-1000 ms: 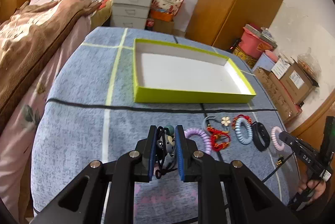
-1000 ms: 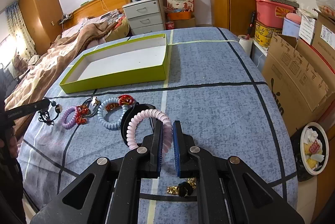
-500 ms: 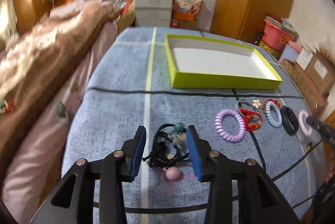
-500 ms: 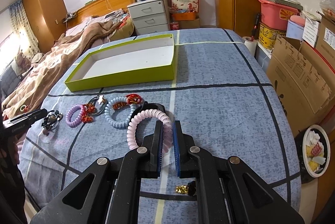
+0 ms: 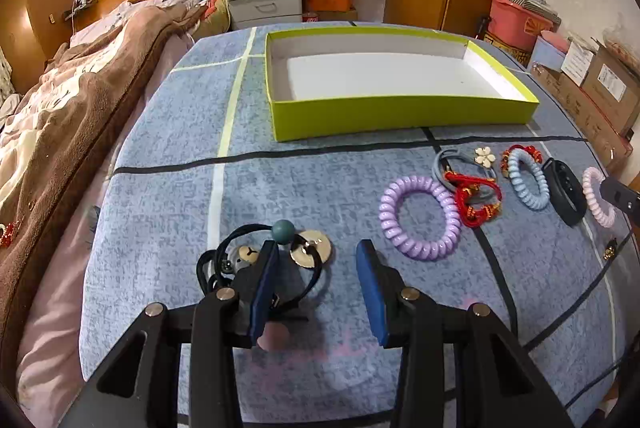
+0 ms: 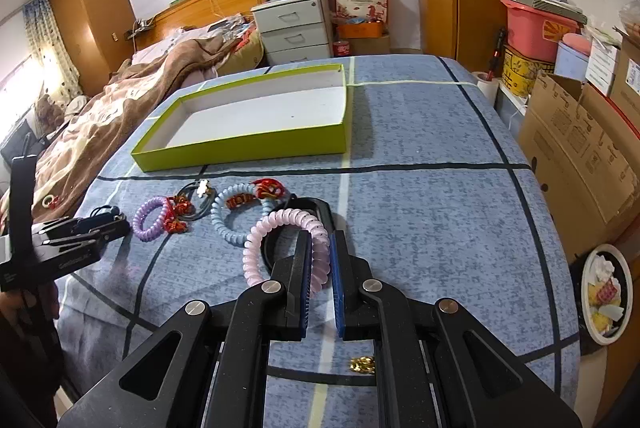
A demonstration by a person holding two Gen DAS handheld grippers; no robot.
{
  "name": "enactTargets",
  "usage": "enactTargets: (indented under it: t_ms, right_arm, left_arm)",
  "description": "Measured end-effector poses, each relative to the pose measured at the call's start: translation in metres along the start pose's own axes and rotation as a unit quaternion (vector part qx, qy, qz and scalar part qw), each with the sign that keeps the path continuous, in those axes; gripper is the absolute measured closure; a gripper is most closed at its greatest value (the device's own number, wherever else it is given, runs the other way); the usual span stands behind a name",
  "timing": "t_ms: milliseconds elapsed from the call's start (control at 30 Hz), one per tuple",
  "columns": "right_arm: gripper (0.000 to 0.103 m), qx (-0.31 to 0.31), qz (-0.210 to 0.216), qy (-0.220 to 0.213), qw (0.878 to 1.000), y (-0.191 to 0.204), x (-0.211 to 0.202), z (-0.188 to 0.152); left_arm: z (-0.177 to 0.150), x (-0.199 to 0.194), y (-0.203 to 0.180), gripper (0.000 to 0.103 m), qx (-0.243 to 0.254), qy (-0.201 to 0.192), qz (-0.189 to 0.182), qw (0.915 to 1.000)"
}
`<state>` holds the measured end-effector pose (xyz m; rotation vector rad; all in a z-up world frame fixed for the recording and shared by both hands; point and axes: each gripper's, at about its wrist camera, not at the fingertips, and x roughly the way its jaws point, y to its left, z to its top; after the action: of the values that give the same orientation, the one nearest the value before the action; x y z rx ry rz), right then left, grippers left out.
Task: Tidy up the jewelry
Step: 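Lift the pink hair tie with the right gripper while the left gripper grasps the black hair tie, then carry both hair ties into the green box and open both grippers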
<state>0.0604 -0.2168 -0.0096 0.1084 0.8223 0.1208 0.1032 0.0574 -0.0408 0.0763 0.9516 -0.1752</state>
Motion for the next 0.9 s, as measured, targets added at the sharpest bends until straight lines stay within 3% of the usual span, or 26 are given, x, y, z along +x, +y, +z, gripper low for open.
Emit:
enactTargets:
  t_ms: [133,200,467,900]
  right_arm:
    - [0.093,-0.003,0.004,0.000,1.000,0.004,0.001,0.001]
    - [0.093,-0.004,0.005,0.000,1.000,0.006,0.002,0.001]
    - [0.093,-0.006,0.007,0.001,1.000,0.008,0.003,0.006]
    - [0.093,-0.014,0.012,-0.022,1.000,0.015,0.000,0.038]
  left_arm:
    - [0.002,0.001,-0.004,0.068,0.008,0.002,-0.003,1.0000]
    - [0.003,0.001,-0.005,0.081,0.009,0.002,0.001,1.0000]
    - [0.001,-0.008,-0.004,0.082,0.003,-0.009,-0.004,1.0000]
    - [0.036,-0.058,0.004,0.081,-0.009,-0.082,-0.034,0.9961]
